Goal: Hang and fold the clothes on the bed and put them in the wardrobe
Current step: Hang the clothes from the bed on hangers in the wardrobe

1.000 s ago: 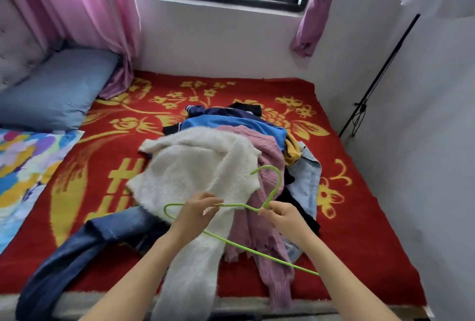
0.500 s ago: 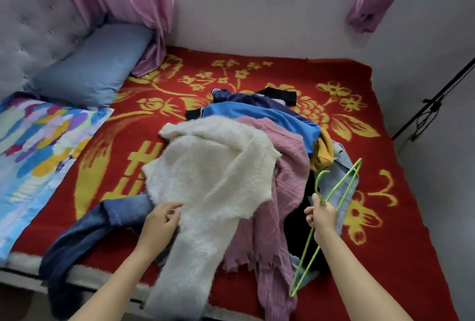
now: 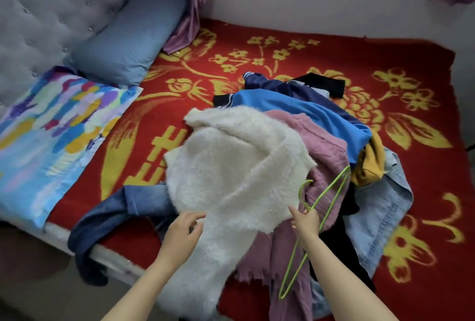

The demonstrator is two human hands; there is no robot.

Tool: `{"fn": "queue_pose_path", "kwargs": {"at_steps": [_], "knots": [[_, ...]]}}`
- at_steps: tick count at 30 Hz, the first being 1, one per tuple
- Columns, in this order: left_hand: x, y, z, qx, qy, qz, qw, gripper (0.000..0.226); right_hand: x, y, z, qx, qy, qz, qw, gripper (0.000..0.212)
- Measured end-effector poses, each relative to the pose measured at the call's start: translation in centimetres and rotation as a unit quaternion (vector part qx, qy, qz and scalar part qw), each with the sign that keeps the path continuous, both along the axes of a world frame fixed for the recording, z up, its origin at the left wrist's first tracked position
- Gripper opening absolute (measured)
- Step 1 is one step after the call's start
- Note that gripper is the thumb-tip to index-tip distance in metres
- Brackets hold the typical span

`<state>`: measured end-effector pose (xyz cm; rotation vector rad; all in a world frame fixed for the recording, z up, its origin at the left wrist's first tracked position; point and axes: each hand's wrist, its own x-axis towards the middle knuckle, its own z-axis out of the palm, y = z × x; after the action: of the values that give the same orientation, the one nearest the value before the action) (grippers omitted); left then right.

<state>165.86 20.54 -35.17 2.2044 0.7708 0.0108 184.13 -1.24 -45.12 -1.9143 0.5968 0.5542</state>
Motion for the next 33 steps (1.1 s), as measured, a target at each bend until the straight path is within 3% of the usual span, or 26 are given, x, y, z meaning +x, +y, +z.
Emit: {"fn": "queue_pose_path", "kwargs": {"at_steps": [3, 8, 12, 19, 29, 33], "knots": [[-0.2, 0.8, 0.1, 0.004, 0.004, 0.02, 1.0, 0.018, 0.3, 1.1, -0.6, -0.074, 0.004, 0.032, 0.997, 0.029], [-0.4, 1.9, 0.5, 0.009, -0.001, 0.035, 0.999, 0.017, 0.7, 2.1, -1.1, -0.076, -0.006, -0.019, 0.997, 0.02], [-0.5, 2.1, 0.1, 0.0, 0.003, 0.022, 1.0, 0.016, 0.8, 2.7, -0.6, -0.048, -0.037, -0.027, 0.998, 0.043], [1.0, 2.1, -0.6, -0.018, 0.018, -0.044, 0.999, 0.017, -0.1, 1.8, 2.3, -0.025, -0.114, -0.037, 0.992, 0.044], [3.6, 5.4, 2.9, -0.038, -0.049, -0.17, 0.984, 0.02, -2.8, 2.9, 18.6, 0.2, -0.326, -0.094, 0.919, 0.057], [4.1, 8.6, 6.0, -0.044, -0.118, -0.169, 0.978, 0.017, -3.7, 5.9, 28.0, 0.186, -0.419, -0.066, 0.886, 0.057]]}}
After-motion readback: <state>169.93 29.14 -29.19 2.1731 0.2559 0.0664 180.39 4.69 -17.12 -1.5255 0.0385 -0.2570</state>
